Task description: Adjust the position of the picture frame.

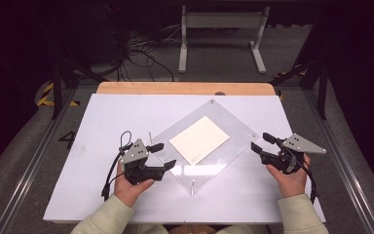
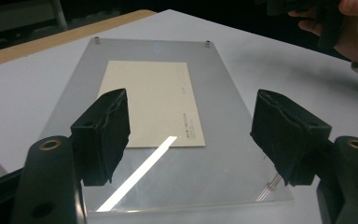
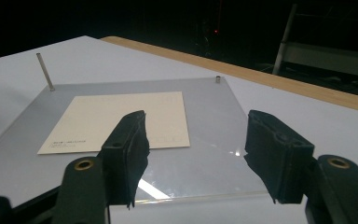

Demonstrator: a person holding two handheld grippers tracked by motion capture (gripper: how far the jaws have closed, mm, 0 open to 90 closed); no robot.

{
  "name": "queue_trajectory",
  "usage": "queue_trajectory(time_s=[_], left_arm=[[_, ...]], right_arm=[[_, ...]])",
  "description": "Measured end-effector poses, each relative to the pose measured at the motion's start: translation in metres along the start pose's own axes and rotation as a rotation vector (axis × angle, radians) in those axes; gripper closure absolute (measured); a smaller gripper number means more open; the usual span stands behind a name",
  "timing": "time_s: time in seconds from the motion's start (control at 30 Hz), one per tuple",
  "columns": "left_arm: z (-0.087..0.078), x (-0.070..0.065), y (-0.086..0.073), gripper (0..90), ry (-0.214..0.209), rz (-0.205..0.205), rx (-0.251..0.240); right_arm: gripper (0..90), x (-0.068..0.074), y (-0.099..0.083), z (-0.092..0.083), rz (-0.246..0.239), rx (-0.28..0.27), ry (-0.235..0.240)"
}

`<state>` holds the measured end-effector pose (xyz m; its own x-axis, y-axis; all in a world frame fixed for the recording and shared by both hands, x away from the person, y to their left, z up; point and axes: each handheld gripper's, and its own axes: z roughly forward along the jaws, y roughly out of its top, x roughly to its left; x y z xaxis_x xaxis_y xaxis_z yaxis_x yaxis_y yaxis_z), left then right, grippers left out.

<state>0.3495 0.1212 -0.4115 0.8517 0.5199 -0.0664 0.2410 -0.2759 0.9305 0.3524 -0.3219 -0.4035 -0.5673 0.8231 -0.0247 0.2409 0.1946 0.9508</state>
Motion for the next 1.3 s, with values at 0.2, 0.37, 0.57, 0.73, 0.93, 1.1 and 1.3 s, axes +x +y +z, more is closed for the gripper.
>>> queue_trajectory(time_s=[0.2, 0.37, 0.57, 0.73, 0.93, 1.1, 1.3], left_arm=[[0.010, -0.011, 0.004, 37.1, -0.082, 0.017, -0.010], [0.016, -0.016, 0.006, 41.4, -0.113, 0.032, -0.019], [0.026, -0.027, 0.004, 46.9, -0.163, 0.052, -0.003], [0.032, -0.032, 0.000, 48.1, -0.210, 0.066, 0.030], [0.040, -0.038, -0.005, 49.4, -0.245, 0.078, 0.074], [0.048, -0.042, -0.011, 48.9, -0.245, 0.083, 0.129], [0.055, -0.045, -0.016, 50.1, -0.262, 0.098, 0.175]], right_arm=[[38.2, 0.000, -0.002, -0.003, 0.005, 0.006, -0.007], [38.2, -0.001, -0.003, -0.006, 0.007, 0.005, -0.009], [38.1, -0.002, -0.005, -0.013, 0.015, 0.006, -0.022], [37.9, -0.002, -0.006, -0.014, 0.020, 0.007, -0.022], [37.7, -0.002, -0.006, -0.013, 0.020, 0.009, -0.019], [37.7, -0.002, -0.006, -0.013, 0.023, 0.009, -0.018], [37.5, -0.002, -0.007, -0.013, 0.026, 0.015, -0.016]])
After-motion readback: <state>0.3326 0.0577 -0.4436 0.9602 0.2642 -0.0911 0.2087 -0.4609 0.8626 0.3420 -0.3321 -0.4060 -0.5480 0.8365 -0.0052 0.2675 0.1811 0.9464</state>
